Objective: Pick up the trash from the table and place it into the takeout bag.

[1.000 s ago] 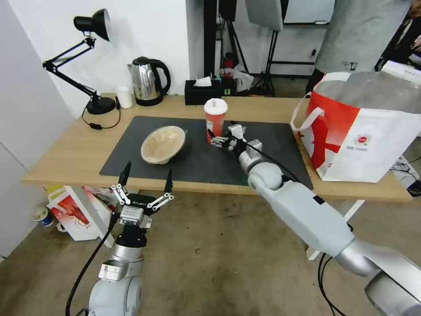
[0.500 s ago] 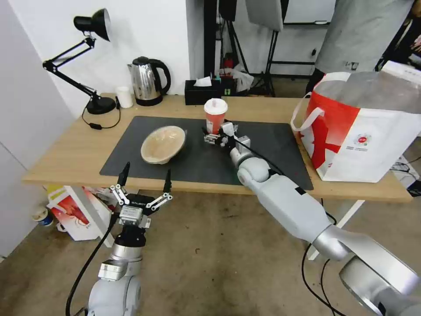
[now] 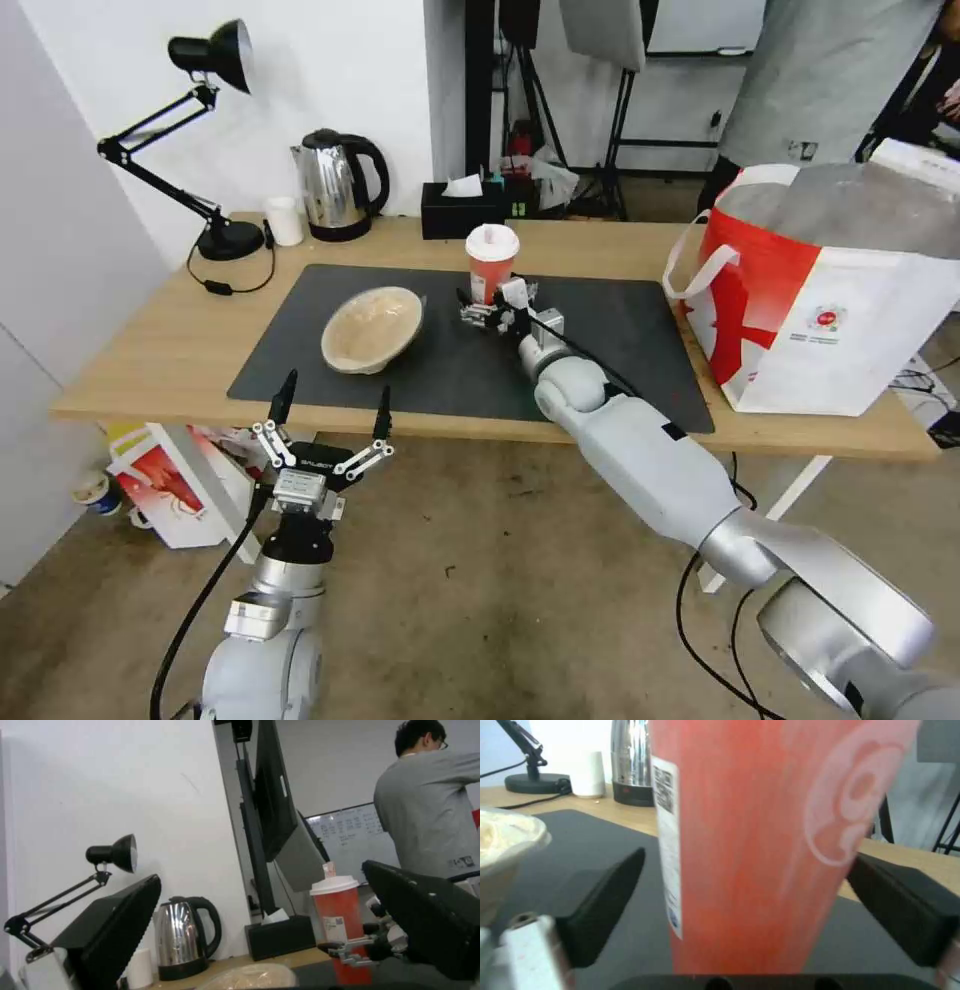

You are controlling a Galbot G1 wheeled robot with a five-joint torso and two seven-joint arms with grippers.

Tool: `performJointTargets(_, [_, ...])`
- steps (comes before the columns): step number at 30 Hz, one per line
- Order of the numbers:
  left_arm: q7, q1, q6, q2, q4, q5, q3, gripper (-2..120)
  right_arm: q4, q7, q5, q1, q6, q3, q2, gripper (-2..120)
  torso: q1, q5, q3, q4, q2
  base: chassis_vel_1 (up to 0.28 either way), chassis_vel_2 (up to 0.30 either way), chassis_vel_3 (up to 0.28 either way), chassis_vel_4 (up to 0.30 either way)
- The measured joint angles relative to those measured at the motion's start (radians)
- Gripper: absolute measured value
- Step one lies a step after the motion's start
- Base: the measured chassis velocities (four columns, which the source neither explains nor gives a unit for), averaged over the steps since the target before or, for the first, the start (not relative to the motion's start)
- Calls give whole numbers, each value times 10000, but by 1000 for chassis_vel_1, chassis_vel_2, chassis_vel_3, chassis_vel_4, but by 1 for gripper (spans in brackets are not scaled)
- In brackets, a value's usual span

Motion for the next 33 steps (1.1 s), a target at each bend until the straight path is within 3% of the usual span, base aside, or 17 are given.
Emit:
performJointTargets(3, [0, 0, -9, 0, -4, -2, 17, 100, -10, -56, -1, -33, -1, 91, -13, 77, 0, 0, 0, 0, 0, 0, 0, 0, 0])
performJointTargets(13, [0, -58, -12, 0, 10, -19, 35, 100, -73, -121, 23, -51, 2, 136, -32, 45, -1, 0, 0, 1, 0, 0, 0, 0, 0])
performJointTargets(30, [-4, -204, -5, 3, 96, -60, 22, 100, 92, -192, 72, -111, -11, 115, -295, 7, 0, 0, 0, 0, 0, 0, 0, 0, 0])
performJointTargets(33, [-5, -217, 0, 3, 113, -69, 5, 100, 395, -204, 75, -179, -57, 21, -593, 6, 0, 1, 0, 0, -1, 0, 0, 0, 0])
